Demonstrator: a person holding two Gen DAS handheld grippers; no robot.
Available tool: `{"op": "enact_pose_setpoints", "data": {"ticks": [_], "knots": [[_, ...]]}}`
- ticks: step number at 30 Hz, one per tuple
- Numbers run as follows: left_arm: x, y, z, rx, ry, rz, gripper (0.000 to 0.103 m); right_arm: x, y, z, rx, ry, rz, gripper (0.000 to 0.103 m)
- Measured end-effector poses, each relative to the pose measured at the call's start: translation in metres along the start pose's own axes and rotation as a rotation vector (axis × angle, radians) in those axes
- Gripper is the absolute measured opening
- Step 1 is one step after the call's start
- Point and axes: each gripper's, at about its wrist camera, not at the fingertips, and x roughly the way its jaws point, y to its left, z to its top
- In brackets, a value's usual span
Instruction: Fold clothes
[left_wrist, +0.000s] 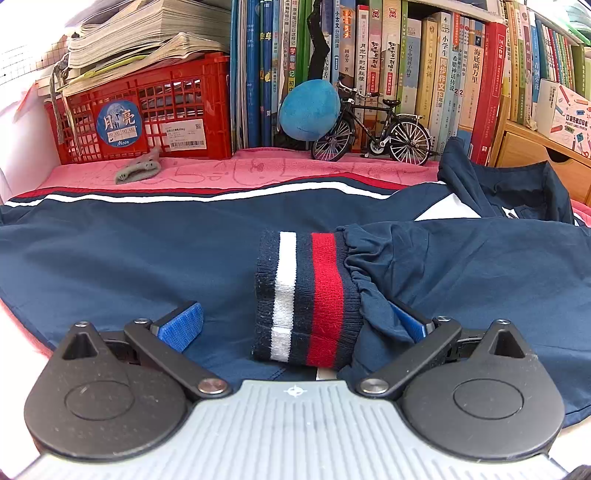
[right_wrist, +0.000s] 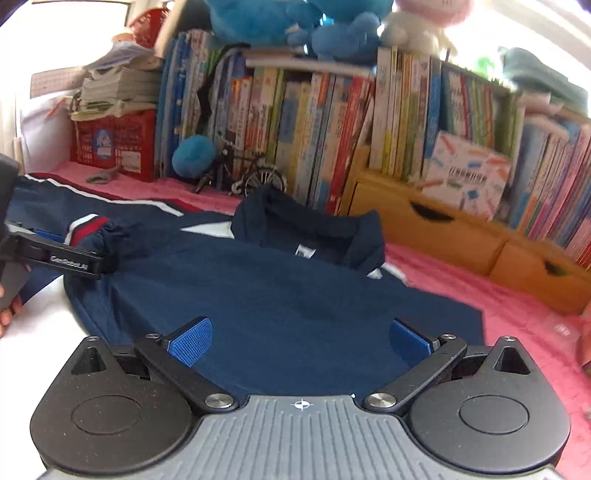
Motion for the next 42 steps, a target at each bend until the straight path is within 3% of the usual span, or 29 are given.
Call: {"op": "enact_pose_setpoints", "data": {"ticks": [2,5,10,13,16,18,21,25,30,32,36,38,42], "knots": [[0.0,0.0,0.0,0.0,0.0,0.0,0.103,0.017,-0.006,-0.01,0.06,0.079,-0.002,0.103],[0.0,0.0,0.0,-0.001,0.0,0.0,0.103,0.01,-0.03,-0.03,0.117,0.079,-0.012,0.103],[0.0,0.0,0.0,-0.001,0.0,0.0,0.103,-0.024,-0.088,-0.063,0.153,0.071,-0.219,0.103],[0.0,0.0,0.0,-0.001,0.0,-0.001,0.103,-0.04,-0.132,-0.076,0.31,0.126,-0.338,0.103],[0.0,-0.001,0.0,0.0,0.0,-0.002,0.103,-0.054,-0.135,-0.068,0.404,0.157,-0.452,0.102],[0.0,-0.001,0.0,0.001,-0.001,-0.003,0.103,-0.061,-0.113,-0.054,0.354,0.075,-0.481,0.103],[0.0,0.0,0.0,0.001,-0.001,-0.004,0.103,-0.049,-0.07,-0.027,0.265,-0.056,-0.32,0.103],[0.0,0.0,0.0,-0.001,-0.001,-0.005,0.103,-0.012,0.002,-0.003,0.122,-0.067,-0.094,0.103],[0.0,0.0,0.0,-0.002,-0.001,-0.007,0.103,0.042,0.038,0.003,0.135,0.065,0.007,0.103],[0.0,0.0,0.0,-0.002,-0.001,-0.007,0.103,0.045,0.027,-0.007,0.152,0.04,0.008,0.103],[0.0,0.0,0.0,-0.003,-0.001,-0.007,0.103,0.034,-0.021,-0.023,0.195,0.06,-0.091,0.103],[0.0,0.001,0.0,-0.003,-0.001,-0.007,0.103,0.029,-0.05,-0.03,0.23,0.069,-0.203,0.103],[0.0,0.001,-0.001,-0.002,-0.001,-0.008,0.103,0.024,-0.108,-0.038,0.355,0.115,-0.521,0.103]]}}
